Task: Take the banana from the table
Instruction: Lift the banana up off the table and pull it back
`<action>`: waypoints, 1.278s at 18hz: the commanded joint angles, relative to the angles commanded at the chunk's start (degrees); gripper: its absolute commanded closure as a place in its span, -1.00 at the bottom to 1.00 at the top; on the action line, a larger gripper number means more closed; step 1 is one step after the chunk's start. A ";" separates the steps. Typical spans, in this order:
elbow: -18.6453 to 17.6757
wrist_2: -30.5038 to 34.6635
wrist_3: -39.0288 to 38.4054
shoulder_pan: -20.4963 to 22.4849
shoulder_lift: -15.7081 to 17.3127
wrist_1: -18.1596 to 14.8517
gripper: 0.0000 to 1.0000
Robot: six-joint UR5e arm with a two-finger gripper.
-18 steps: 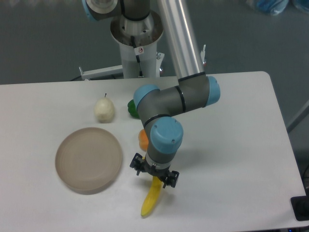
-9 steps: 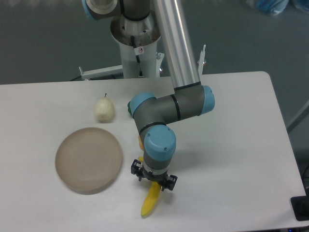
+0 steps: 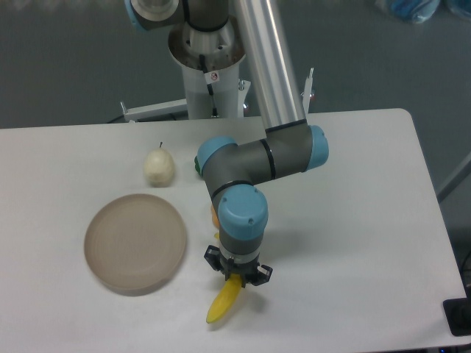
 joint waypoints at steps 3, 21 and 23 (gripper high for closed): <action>2.28 0.44 4.91 0.79 1.33 -0.97 1.00; 12.92 1.14 35.68 8.26 -0.17 -17.31 1.00; 13.01 1.05 37.79 9.22 -0.43 -17.23 1.00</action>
